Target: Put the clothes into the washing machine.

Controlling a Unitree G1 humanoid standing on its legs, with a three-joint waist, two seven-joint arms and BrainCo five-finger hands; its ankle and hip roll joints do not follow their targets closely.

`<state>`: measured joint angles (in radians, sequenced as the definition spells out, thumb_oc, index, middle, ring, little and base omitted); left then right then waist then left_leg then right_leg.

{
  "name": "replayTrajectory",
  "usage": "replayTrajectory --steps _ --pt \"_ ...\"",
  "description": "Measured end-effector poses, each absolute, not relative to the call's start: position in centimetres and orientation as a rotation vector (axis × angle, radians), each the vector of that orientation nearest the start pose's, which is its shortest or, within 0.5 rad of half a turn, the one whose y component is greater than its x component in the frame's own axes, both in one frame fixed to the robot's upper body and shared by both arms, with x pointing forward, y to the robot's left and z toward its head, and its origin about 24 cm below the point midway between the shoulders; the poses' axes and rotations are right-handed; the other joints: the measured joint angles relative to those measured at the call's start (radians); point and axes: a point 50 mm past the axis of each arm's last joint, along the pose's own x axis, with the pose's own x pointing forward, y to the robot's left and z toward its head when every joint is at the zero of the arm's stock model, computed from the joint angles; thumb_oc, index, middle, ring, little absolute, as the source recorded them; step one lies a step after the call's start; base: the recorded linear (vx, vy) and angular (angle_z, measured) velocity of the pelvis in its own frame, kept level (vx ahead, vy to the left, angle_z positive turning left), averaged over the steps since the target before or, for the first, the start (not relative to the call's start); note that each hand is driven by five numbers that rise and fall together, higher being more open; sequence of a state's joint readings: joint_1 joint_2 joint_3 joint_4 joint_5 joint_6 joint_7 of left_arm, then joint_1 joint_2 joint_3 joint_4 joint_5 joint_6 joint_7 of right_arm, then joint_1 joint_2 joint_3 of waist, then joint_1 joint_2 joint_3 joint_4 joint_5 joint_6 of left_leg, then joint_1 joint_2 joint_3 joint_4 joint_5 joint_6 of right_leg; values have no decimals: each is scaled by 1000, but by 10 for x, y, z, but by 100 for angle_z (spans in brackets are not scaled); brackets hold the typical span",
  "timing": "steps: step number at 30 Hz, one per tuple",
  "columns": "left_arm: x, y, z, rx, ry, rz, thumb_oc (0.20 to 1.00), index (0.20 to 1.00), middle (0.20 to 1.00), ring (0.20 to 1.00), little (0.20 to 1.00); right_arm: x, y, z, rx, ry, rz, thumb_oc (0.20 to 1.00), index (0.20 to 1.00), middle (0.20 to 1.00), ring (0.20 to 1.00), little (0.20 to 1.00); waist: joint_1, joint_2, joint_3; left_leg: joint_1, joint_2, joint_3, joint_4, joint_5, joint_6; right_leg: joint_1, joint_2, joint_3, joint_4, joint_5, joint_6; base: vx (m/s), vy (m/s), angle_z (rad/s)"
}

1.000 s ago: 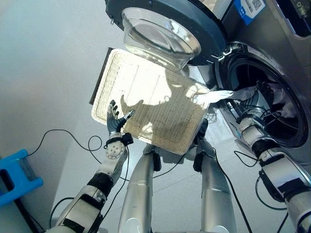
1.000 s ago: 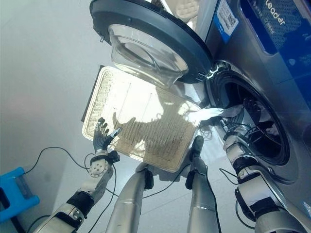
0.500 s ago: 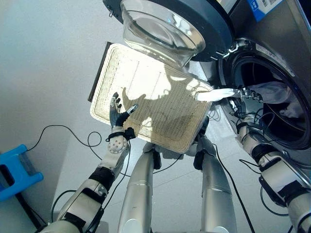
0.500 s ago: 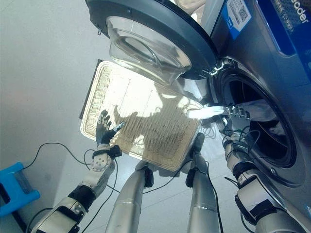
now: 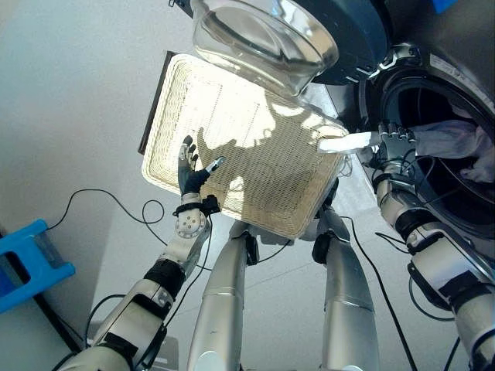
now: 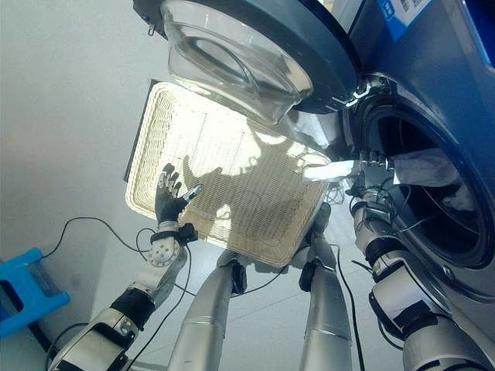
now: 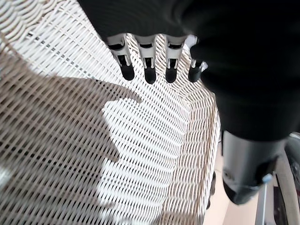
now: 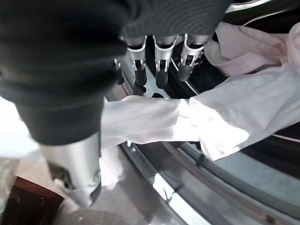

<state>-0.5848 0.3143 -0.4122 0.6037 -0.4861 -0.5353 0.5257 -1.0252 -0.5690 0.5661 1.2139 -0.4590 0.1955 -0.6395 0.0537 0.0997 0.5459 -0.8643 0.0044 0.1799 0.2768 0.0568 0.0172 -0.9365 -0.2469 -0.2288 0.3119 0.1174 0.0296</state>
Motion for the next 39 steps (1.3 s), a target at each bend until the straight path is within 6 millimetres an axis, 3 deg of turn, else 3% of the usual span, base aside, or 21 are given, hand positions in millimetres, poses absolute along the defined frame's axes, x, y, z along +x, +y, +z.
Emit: replayTrajectory --steps 7,8,9,10,11,22,28,31,39 --pt "342 148 113 -148 -395 209 1000 1000 1000 1000 1000 387 -288 164 -1505 72 -703 1000 1000 1000 1000 1000 19 10 0 -43 -10 -11 21 1 1 -48 -19 -1 47 -17 3 -14 -4 7" --pt "342 147 112 -145 -391 206 1000 1000 1000 1000 1000 387 -289 165 -1520 90 -706 711 711 711 711 711 21 10 0 -47 -11 -15 25 2 0 -50 -20 -3 50 -18 2 -10 -7 5" --pt "341 146 111 -144 -389 204 1000 1000 1000 1000 1000 387 -289 166 -1530 102 -703 492 492 492 492 492 22 10 0 -48 -11 -16 26 2 -1 -50 -21 -4 50 -18 2 -7 3 4" --pt "341 146 111 -143 -387 203 1000 1000 1000 1000 1000 388 -290 167 -1535 111 -701 492 492 492 492 492 23 10 0 -49 -11 -17 27 3 -2 -50 -21 -4 50 -19 2 0 0 0" --pt "341 145 110 -142 -386 202 1000 1000 1000 1000 1000 388 -290 169 -1549 120 -701 200 200 200 200 200 23 10 -1 -52 -11 -17 29 3 -2 -52 -22 -4 51 -18 2 0 0 0" --pt "339 139 118 -158 -413 175 1000 1000 1000 1000 1000 385 -308 197 -1540 123 -778 200 200 200 200 200 49 12 -1 -57 -10 -18 27 5 0 -57 -23 -10 53 -19 -5 0 0 0" --pt "340 139 119 -158 -417 175 1000 1000 1000 1000 1000 381 -309 172 -1335 165 -775 200 200 200 200 200 48 12 -1 -54 -8 -13 28 5 1 -54 -24 -15 57 -22 -5 0 0 0" --pt "340 140 116 -152 -409 180 1000 1000 1000 1000 1000 371 -320 156 -1067 168 -873 200 200 200 200 200 42 12 -1 -30 -5 -1 32 5 1 -28 -22 -16 57 -21 -6 1 27 0" --pt "338 145 114 -143 -404 189 1000 1000 1000 1000 1000 368 -318 154 -880 67 -952 200 200 200 200 200 15 12 -1 2 5 15 38 1 2 0 -14 -2 46 -15 1 4 23 -6"
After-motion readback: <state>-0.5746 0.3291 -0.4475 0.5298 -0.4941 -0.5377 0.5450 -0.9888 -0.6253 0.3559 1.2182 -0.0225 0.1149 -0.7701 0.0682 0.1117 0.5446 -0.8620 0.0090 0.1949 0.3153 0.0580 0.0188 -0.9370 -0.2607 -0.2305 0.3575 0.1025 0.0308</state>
